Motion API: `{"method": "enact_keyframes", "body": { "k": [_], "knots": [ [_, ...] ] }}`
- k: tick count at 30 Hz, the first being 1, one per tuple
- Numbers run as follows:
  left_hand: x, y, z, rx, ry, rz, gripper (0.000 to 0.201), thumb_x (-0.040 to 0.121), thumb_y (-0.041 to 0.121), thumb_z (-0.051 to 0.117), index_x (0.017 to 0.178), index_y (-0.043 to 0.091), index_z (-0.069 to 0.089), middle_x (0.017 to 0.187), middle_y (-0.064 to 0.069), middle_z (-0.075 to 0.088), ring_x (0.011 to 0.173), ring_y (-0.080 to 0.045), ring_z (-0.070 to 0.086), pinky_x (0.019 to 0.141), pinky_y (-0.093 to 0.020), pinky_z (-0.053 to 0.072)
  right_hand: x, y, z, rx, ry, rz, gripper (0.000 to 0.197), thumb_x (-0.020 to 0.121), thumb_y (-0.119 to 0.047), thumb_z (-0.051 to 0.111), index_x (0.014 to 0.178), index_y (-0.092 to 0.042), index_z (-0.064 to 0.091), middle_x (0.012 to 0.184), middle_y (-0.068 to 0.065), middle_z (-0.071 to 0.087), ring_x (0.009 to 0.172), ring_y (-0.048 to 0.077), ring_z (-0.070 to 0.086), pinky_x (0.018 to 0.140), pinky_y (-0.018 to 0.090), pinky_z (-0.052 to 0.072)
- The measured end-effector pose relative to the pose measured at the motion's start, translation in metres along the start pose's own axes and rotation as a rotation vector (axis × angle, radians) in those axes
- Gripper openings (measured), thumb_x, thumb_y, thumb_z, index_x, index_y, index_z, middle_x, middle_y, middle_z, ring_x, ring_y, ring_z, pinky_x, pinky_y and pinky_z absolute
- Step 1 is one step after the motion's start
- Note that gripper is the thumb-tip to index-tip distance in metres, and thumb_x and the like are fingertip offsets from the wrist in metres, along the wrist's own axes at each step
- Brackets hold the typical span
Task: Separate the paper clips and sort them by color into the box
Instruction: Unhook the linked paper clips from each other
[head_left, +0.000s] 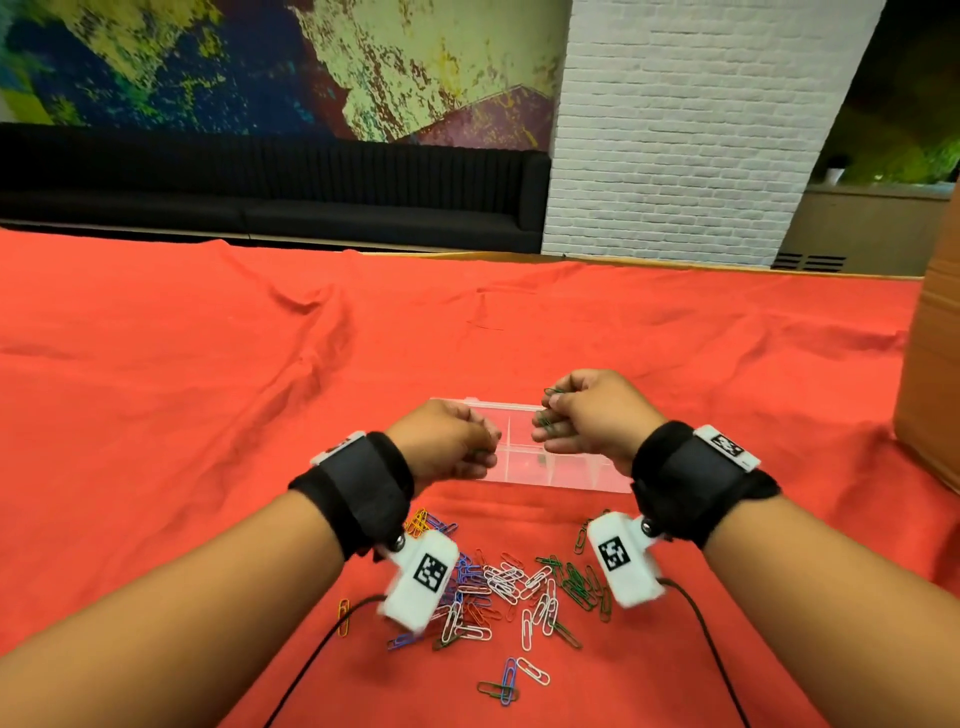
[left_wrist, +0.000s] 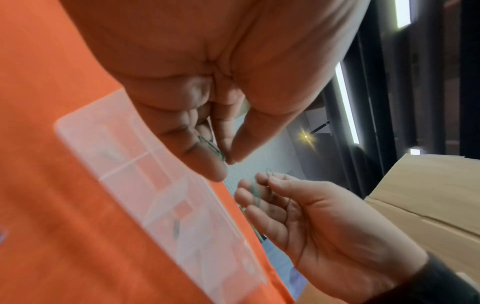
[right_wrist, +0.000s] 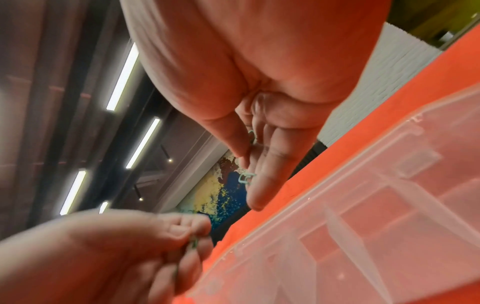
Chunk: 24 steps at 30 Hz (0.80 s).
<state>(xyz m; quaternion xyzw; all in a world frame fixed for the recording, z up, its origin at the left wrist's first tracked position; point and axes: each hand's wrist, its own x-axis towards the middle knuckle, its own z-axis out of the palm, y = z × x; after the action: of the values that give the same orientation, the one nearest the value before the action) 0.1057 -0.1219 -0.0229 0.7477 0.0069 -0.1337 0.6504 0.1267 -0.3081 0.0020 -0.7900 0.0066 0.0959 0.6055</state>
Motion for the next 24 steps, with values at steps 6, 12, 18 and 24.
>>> {"method": "enact_keyframes", "body": {
  "k": [6,12,18,24],
  "knots": [
    [0.044,0.024,0.003,0.159,0.074,0.003,0.025,0.091,-0.015,0.045,0.082,0.006,0.055,0.078,-0.017,0.062,0.062,-0.019,0.065,0.055,-0.024,0.057,0.036,-0.001,0.002,-0.381,0.037,-0.051,0.017,0.088,-0.007,0.06,0.073,-0.015,0.061,0.075,0.006,0.065,0.076,0.025,0.059,0.074,0.044,0.055],
    [0.06,0.026,0.017,0.334,0.079,0.056,0.015,0.085,-0.007,0.065,0.081,0.005,0.059,0.072,-0.017,0.065,0.056,-0.025,0.067,0.054,-0.031,0.06,0.037,-0.001,-0.007,-0.456,0.038,-0.056,0.007,0.088,-0.012,0.064,0.086,-0.01,0.07,0.073,0.008,0.063,0.069,0.024,0.056,0.066,0.036,0.052],
    [0.048,0.028,0.006,0.746,0.101,0.231,0.005,0.086,0.013,0.065,0.086,0.017,0.069,0.076,-0.006,0.074,0.069,-0.02,0.074,0.067,-0.037,0.062,0.016,0.005,-0.01,-0.913,0.036,-0.193,0.035,0.087,-0.037,0.067,0.116,-0.018,0.068,0.107,0.002,0.069,0.101,0.023,0.063,0.084,0.028,0.047],
    [-0.009,0.013,-0.044,1.123,-0.071,0.257,0.015,0.081,0.023,0.073,0.095,0.026,0.07,0.084,0.009,0.071,0.071,-0.008,0.064,0.069,-0.023,0.049,-0.046,0.022,0.012,-1.086,-0.388,-0.292,0.031,0.084,-0.035,0.069,0.114,-0.03,0.065,0.096,-0.01,0.068,0.085,0.012,0.061,0.074,0.025,0.045]
  ]
}}
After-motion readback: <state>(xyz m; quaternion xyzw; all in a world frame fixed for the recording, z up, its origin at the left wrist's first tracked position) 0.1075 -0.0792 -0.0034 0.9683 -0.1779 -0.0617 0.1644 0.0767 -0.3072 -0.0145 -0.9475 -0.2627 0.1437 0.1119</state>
